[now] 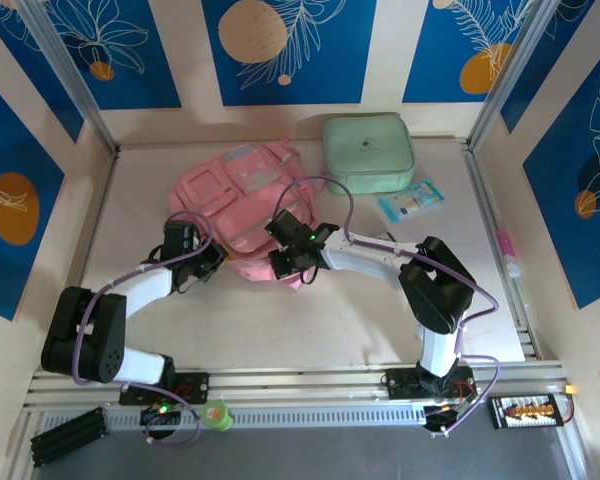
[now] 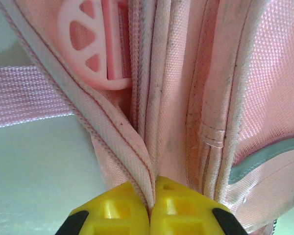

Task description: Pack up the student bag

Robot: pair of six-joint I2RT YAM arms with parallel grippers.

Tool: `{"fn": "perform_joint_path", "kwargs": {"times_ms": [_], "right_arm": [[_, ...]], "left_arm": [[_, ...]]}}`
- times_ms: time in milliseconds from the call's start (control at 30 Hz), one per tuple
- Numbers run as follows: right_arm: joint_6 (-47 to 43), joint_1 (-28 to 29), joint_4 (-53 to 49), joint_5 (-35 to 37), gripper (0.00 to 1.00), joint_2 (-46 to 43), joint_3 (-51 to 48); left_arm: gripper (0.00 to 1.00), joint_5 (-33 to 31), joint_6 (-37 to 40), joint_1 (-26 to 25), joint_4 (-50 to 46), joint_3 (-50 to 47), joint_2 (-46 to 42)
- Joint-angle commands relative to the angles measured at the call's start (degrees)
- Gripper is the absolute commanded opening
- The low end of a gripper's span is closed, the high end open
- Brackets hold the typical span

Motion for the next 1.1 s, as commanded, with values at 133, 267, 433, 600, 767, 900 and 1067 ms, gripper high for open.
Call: {"fn": "perform_joint_path", "kwargs": {"times_ms": [133,267,433,600,767,900,1067], "right_arm": [[2.86,-2.07,-3.88,9.02,0.00,-3.72,-2.50],[5.31,-6.02,-2.03,8.78,0.01,-9.32,-9.06],[6.22,-9.90,-1.59,6.55,0.00,-11.55,-10.99],[5.21,-10.39,-1.06,4.46,0.00,-10.64,-9.73],[0.74,-9.41,4.33,-7.72,0.00,-11.38,-11.22],[0.22,-7.88,14.56,-23.18,0.00,-13.12,-14.79],[2.31,-3.36,17.96,-26.73,0.00,-7.89,-9.98]], "left_arm": [[0.03,-5.83,2.81,0.30,-4.62,1.70,-2.23],[0.02,-8.29,4.10,0.29,-7.20,1.49,-4.60],[0.02,-7.97,4.88,0.31,-8.20,1.60,-5.22],[0.02,-7.70,6.20,0.28,-8.59,3.13,-4.30],[0.02,-10.22,12.08,0.45,-12.78,9.08,-0.78],[0.05,-18.24,17.86,0.77,-18.53,15.47,2.99],[0.22,-25.00,20.98,2.28,-21.65,20.71,6.03]]}}
